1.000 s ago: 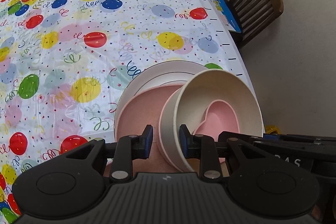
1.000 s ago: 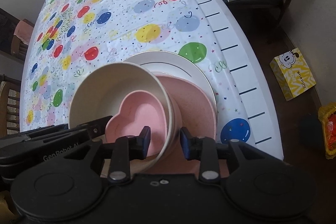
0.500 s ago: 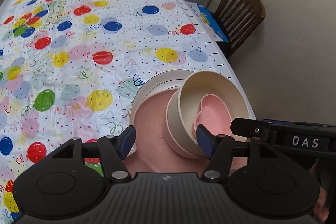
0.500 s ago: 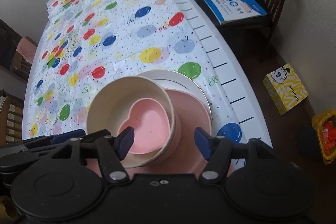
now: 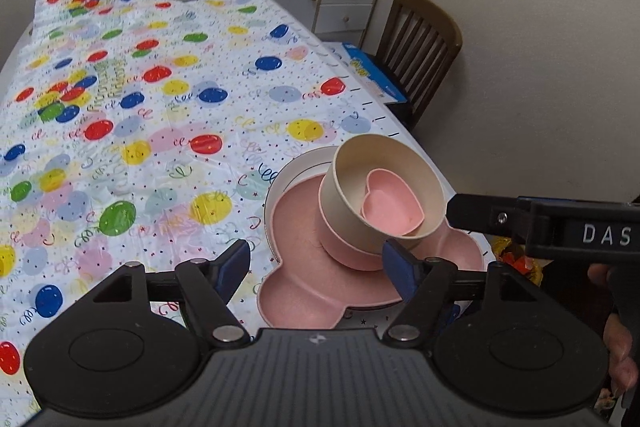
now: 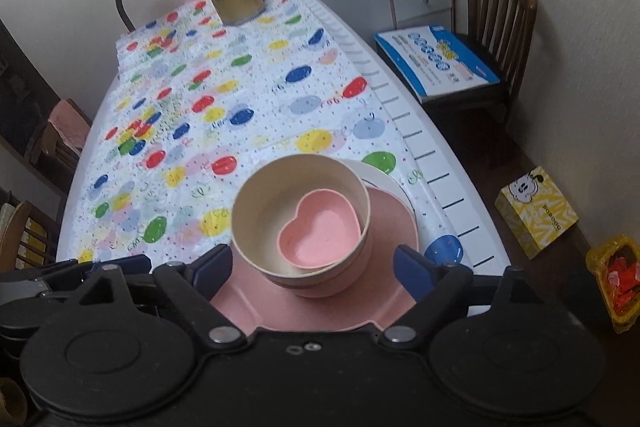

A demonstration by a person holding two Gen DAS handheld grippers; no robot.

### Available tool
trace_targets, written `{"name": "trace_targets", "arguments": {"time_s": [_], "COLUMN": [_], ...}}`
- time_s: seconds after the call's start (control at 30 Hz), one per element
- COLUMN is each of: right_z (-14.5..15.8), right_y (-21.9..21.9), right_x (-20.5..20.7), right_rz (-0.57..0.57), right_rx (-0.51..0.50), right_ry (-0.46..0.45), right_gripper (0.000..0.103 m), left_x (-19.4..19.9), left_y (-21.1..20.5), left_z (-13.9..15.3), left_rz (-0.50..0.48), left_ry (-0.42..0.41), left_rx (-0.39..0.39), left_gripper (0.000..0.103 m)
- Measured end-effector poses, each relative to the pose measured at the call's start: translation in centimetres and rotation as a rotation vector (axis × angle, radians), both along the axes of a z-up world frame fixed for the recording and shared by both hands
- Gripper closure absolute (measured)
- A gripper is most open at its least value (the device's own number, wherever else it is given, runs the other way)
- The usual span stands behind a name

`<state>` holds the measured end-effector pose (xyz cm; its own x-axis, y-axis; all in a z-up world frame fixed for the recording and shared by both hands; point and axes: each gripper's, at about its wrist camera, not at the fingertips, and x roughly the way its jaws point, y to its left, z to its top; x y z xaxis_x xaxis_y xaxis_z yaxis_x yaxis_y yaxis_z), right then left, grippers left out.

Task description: Organize plates and bowls

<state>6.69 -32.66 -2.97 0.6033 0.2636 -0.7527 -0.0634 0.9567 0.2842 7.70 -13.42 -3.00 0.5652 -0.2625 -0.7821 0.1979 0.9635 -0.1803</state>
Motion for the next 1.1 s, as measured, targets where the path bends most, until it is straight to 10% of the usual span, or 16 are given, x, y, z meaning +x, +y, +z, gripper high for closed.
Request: {"name": "trace_targets", "arguments": {"time_s": [0.43,0.53,1.1], "right_z": [2.7,3.0,3.5], "right_y": [1.3,1.5,2.4], "right_x": [-5.7,-6.8,-11.2], "right_rz": [-0.014,-0.021,-0.067], "right_rx": [-0.041,-0.041,-0.053], "right_ry": [-0.228,-0.275,-0.411], "right_gripper": [0.001,0.001,0.000], "left_x": [-4.0,-4.7,-7.7], "left_y": [2.2,2.7,4.5], "left_z": [1.8,2.0,2.6], "left_rz": [-0.060,-0.060,-0.064], "left_ry": [-0.121,-0.147,-0.182], "left_rx": [-0.048,-0.054,-0.072], "left_gripper": [0.017,0.000,0.000]}}
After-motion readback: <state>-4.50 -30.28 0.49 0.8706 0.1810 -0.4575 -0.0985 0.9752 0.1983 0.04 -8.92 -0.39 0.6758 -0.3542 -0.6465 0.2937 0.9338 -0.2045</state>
